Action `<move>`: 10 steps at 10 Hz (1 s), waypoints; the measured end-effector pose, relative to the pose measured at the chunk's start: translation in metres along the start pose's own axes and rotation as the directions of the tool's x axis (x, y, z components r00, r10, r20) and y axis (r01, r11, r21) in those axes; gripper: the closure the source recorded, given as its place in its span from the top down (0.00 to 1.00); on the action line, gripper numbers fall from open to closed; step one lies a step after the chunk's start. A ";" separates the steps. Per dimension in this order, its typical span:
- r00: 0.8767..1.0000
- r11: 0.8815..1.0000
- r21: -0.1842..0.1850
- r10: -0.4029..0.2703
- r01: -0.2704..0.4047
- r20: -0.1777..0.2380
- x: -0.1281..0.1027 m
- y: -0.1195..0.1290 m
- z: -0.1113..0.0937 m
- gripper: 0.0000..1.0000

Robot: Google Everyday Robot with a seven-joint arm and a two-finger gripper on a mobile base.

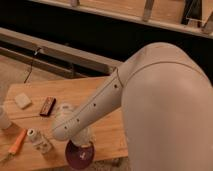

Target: Drag the ceramic bowl in a circle

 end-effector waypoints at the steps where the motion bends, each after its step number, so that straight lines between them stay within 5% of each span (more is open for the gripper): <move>1: 0.999 0.999 0.013 0.041 -0.041 -0.008 0.005 -0.013 0.002 0.00; 2: 0.996 0.996 0.025 0.090 -0.089 -0.015 0.009 -0.027 0.004 0.00; 5: 0.958 0.956 0.084 0.284 -0.280 -0.035 0.027 -0.097 0.020 0.00; 8: 0.904 0.900 0.130 0.425 -0.417 -0.043 0.035 -0.155 0.041 0.00; 10: 0.872 0.864 0.143 0.489 -0.482 -0.014 0.017 -0.186 0.050 0.00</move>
